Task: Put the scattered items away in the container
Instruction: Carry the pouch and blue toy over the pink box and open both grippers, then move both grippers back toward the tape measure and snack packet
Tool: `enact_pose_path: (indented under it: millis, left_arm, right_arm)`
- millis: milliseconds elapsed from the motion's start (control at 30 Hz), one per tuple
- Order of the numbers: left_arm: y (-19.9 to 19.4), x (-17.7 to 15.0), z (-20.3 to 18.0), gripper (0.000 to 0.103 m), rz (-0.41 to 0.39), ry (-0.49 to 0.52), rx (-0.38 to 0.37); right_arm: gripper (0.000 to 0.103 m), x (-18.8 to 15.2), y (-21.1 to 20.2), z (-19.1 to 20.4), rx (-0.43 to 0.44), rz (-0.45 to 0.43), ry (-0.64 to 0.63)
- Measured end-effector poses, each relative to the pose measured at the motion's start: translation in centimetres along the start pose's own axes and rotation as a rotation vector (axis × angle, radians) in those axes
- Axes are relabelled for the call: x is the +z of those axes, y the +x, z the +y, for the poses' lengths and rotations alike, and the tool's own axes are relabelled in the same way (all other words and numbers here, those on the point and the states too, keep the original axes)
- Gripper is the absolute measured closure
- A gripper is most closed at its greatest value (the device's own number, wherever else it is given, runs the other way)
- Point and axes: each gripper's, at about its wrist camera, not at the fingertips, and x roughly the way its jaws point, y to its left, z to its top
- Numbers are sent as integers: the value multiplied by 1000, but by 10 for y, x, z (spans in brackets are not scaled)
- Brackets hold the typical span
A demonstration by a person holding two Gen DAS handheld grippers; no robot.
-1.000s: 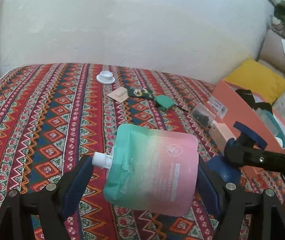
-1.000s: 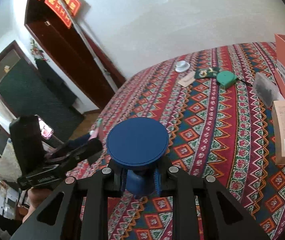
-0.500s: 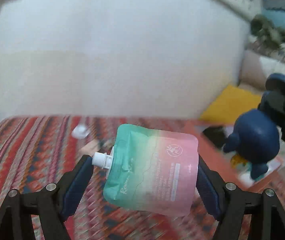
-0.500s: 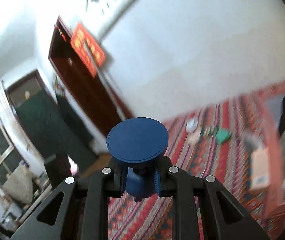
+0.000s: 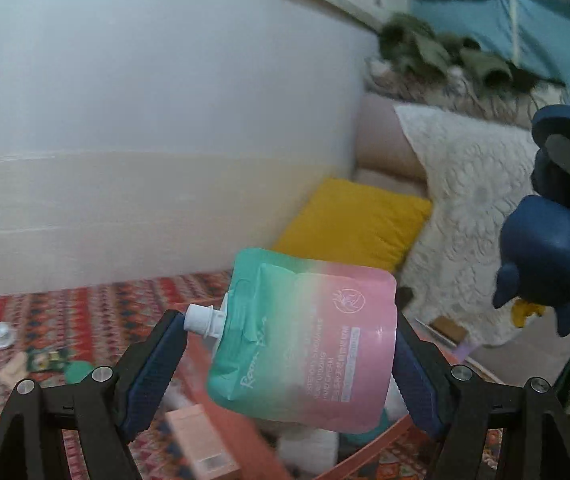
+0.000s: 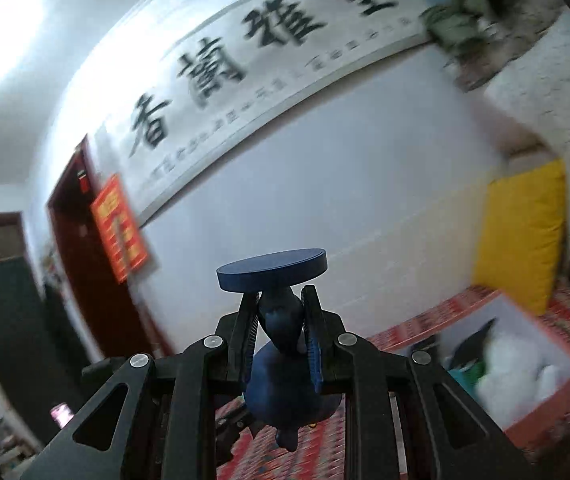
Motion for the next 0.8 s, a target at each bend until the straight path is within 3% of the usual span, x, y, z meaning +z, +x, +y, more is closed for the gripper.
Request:
enact_pose_path:
  millis: [167,333,433,533,567,600,667,800]
  left_arm:
    - [55,4,-15,21,71,26,-18]
    - [116,6,-23,21,157,34,-19]
    - [160,-2,-21,20,243,30,-7]
    - [198,-18,-15,18,401,-11,-48]
    - [203,-22,-13,17,422,-22,-50]
    - [206,-25,-11,16,439,-33,-51]
    - [200,-24,-3,13,412,-62,-40]
    - [168,-15,16,8,344,-132,-18]
  right_arm:
    - [80,8,-4,-55,-179,-17,15]
    - [80,0,29,-115,-309,58,43]
    - [80,-11,60,-144,-373,123,66]
    - [78,-28,92,-178,-446,217,88]
    - [70,-35,99,-186,-487,254,96]
    - [48,-42,105,-195,-528,292,105]
    - [22,-51,107,-210,-553,331,156]
    - [20,-43,90,-216,-555,263,182]
